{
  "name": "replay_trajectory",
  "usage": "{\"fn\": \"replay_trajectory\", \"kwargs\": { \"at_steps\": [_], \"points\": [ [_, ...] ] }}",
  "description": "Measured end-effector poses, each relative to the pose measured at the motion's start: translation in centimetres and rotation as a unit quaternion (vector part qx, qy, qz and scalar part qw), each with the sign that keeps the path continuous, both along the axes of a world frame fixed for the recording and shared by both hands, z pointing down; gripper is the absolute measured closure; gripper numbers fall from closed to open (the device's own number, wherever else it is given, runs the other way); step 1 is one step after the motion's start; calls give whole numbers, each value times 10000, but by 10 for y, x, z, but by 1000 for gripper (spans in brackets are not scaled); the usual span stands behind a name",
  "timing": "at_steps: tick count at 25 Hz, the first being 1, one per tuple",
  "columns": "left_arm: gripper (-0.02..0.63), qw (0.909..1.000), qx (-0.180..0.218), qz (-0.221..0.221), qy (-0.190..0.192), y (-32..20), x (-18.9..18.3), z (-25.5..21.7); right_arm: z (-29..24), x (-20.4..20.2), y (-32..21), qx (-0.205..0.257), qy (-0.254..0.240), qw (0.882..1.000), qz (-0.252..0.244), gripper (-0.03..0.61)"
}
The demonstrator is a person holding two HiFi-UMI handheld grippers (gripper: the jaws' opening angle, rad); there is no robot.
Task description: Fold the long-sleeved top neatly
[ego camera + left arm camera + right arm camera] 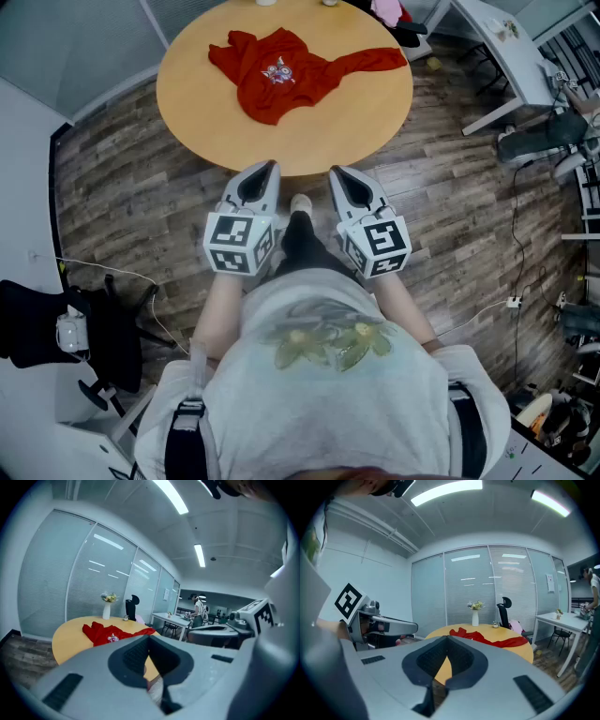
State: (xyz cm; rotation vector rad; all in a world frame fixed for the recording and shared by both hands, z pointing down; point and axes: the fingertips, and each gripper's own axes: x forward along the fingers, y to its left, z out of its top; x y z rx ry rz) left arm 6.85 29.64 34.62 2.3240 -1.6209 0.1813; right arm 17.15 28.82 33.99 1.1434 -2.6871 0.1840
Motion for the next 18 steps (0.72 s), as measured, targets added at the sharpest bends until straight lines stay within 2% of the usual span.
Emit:
{"fn": "replay_trajectory", "kwargs": {
  "at_steps": [10,16,18],
  "points": [
    [607,9989,-269,11,-379,-20,-2,18,8,-3,-21,-54,-56,10000,-55,558],
    [607,9989,-220,-1,-407,-50,-11,18,15,-8,-52,-183,-32,9998,-107,555],
    [601,9989,-205,-61,-419,-62,-17,18,16,-11,-64,-230,-39,9996,-151,513]
  ]
}}
